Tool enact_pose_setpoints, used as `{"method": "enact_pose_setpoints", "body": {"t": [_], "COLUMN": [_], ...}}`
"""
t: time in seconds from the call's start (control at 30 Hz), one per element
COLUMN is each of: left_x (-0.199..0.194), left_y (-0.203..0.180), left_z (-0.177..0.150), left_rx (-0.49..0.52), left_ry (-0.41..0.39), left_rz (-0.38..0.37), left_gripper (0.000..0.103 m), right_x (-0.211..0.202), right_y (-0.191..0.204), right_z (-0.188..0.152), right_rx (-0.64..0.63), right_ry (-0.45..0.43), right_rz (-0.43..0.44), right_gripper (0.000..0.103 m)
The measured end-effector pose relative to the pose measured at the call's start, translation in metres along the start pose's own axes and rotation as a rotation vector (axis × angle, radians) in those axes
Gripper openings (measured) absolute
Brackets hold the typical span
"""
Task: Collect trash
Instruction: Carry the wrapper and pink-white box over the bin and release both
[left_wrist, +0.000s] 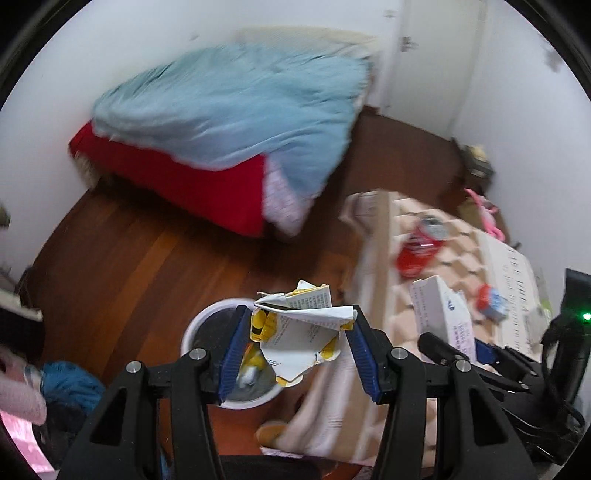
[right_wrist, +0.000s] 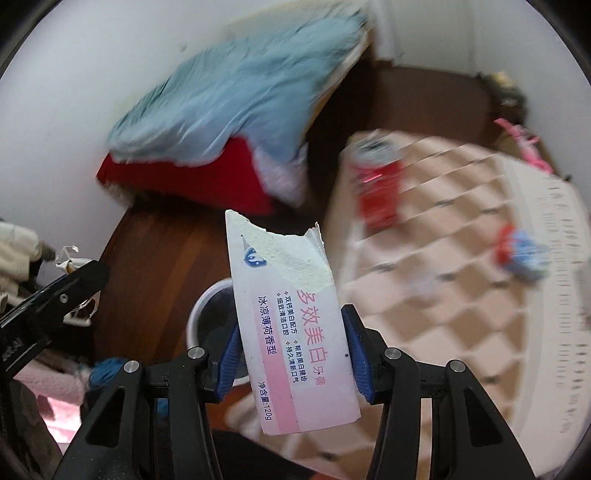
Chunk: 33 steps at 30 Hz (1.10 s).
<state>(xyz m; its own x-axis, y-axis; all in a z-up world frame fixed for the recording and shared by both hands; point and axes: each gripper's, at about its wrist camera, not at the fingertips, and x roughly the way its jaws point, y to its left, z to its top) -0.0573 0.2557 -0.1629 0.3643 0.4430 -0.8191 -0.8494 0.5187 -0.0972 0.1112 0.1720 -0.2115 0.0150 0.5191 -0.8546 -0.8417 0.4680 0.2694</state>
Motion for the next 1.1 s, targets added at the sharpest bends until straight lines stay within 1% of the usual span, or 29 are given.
{"method": "enact_pose_setpoints", "body": {"t": [0.07,0.17,0.3,0.33,0.47,0.53,0.6,0.63,0.67,0.7,0.73,0.77,0.8,0.87,0.93,0.97,1.1], "left_x": [0.018,0.051,0.104,0.113,0.162,0.183,0.198,0.200,0.203,0.203,0.202,0.200,0.197,0.195,0.193,0.190,0.176], "left_y": [0.031,0.071,0.117,0.124,0.151,0.160,0.167,0.170,0.174,0.178,0.182,0.187,0.190,0.192,0.192,0.190,0.182], "left_z": [-0.002,-0.006,-0.013,-0.014,-0.022,-0.023,-0.025,-0.025,-0.025,-0.025,-0.026,-0.028,-0.030,-0.036,-0.041,-0.044,-0.054], "left_rx": [-0.031,-0.081,-0.174,-0.190,-0.259,-0.297,-0.326,-0.329,-0.332,-0.340,-0.353,-0.364,-0.368,-0.363,-0.343,-0.333,-0.297], "left_ry": [0.034,0.100,0.211,0.229,0.337,0.388,0.423,0.428,0.431,0.428,0.419,0.408,0.402,0.411,0.416,0.414,0.392], "left_rz": [0.026,0.048,0.006,0.003,-0.058,-0.093,-0.100,-0.094,-0.088,-0.088,-0.089,-0.088,-0.081,-0.062,-0.019,0.002,0.069], "left_gripper": [0.049,0.049,0.049,0.049,0.050,0.053,0.053,0.054,0.059,0.064,0.080,0.094,0.095,0.095,0.095,0.095,0.095], "right_x": [0.032,0.079,0.138,0.149,0.195,0.211,0.229,0.236,0.242,0.249,0.255,0.258,0.260,0.260,0.262,0.265,0.253], "right_y": [0.023,0.055,0.078,0.082,0.088,0.088,0.089,0.089,0.088,0.087,0.086,0.085,0.085,0.084,0.083,0.082,0.082], "right_z": [0.001,0.006,0.009,0.009,0.003,0.001,-0.003,-0.003,-0.005,-0.006,-0.007,-0.008,-0.010,-0.014,-0.017,-0.015,-0.020], "right_rx": [-0.017,-0.051,-0.083,-0.091,-0.106,-0.111,-0.107,-0.100,-0.090,-0.082,-0.080,-0.082,-0.082,-0.088,-0.092,-0.097,-0.131], "right_ry": [0.052,0.116,0.203,0.221,0.290,0.314,0.348,0.364,0.381,0.399,0.405,0.409,0.408,0.409,0.420,0.421,0.411], "right_rz": [0.018,0.013,-0.012,-0.021,-0.055,-0.063,-0.061,-0.055,-0.043,-0.012,-0.002,-0.001,0.003,0.011,0.005,0.000,-0.032], "right_gripper": [0.053,0.053,0.053,0.053,0.053,0.053,0.053,0.054,0.054,0.059,0.077,0.086,0.092,0.093,0.100,0.101,0.101]}}
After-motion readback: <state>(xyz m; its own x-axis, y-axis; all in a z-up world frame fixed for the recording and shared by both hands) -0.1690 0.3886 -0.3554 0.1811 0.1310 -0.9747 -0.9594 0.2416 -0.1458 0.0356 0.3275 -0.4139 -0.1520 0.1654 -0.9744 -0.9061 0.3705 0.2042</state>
